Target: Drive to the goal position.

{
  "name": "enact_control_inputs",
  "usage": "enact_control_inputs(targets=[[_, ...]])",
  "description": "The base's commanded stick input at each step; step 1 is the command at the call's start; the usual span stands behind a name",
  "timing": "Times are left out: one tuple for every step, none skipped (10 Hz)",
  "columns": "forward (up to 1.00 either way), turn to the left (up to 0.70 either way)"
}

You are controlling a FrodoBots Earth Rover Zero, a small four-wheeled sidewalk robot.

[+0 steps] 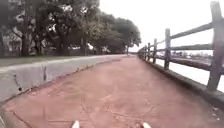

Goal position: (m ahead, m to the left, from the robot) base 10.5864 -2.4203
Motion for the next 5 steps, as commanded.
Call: enact_control_inputs(targets=[[0.50,0.00],[0.50,0.00],[0.50,0.00],[0.50,0.00],[0.50,0.00]])
